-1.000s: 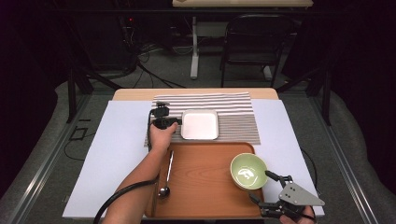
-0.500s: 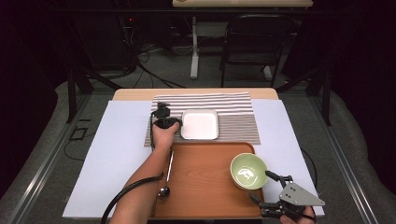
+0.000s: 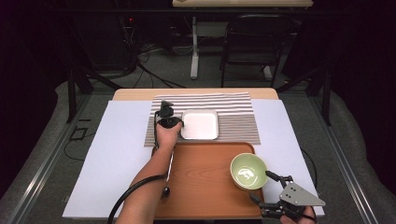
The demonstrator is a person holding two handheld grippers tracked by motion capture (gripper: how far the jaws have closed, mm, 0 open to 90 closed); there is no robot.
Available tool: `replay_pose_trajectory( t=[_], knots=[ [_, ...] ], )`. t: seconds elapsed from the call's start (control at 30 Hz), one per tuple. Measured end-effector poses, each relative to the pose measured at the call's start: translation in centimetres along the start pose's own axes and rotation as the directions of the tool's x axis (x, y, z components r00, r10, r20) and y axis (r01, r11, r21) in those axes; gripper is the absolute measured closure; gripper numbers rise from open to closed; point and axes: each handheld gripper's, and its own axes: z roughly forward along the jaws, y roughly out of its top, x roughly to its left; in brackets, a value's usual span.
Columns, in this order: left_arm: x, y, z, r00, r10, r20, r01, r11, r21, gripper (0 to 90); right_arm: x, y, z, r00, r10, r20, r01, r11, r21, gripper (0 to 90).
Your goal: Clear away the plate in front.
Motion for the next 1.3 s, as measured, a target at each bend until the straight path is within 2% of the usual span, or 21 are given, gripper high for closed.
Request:
replay_pose_trajectory(
  t=[0.13, 0.4, 0.57, 0.7, 0.77, 0.83, 1.07, 1.3],
  knots=[
    [-0.1, 0.2, 0.0, 0.9999, -0.002, -0.013, 0.002, 0.9999, 0.017, 86.7, -0.1, 0.0, 0.0, 1.0000, 0.002, 0.003, -0.002, 1.000, -0.001, 13.0],
    [-0.1, 0.2, 0.1, 0.9992, -0.041, -0.005, 0.041, 0.9991, 0.009, 88.6, 0.0, 0.0, 0.0, 1.0000, 0.002, 0.000, -0.002, 1.000, 0.003, 13.0],
    [-0.1, 0.1, 0.1, 0.9968, -0.080, -0.001, 0.080, 0.9968, -0.003, 88.8, -0.1, 0.0, 0.0, 1.0000, 0.002, 0.001, -0.002, 1.000, 0.001, 13.0],
    [0.1, 0.0, 0.1, 0.9915, -0.129, 0.017, 0.129, 0.9917, -0.004, 88.9, -0.1, 0.0, 0.0, 1.0000, 0.001, 0.003, -0.001, 1.000, 0.001, 13.0],
    [0.2, 0.0, 0.0, 0.9899, -0.141, 0.013, 0.142, 0.9899, -0.010, 88.9, -0.1, 0.0, 0.1, 1.0000, 0.002, 0.003, -0.002, 1.000, 0.001, 13.0],
    [0.2, 0.0, -0.3, 0.9901, -0.141, 0.002, 0.141, 0.9900, -0.013, 88.9, -0.1, 0.0, 0.0, 1.0000, 0.001, 0.003, -0.001, 1.000, 0.001, 13.0],
    [0.2, 0.0, -1.7, 0.9883, -0.151, 0.027, 0.151, 0.9879, -0.033, 88.9, -0.1, 0.0, 0.1, 1.0000, -0.001, 0.003, 0.001, 1.000, 0.000, 13.0],
    [-0.1, -1.0, -3.0, 0.9886, -0.144, 0.045, 0.146, 0.9885, -0.041, 88.9, 0.0, 0.0, 0.1, 1.0000, -0.001, 0.004, 0.001, 1.000, 0.004, 13.0]
  ],
)
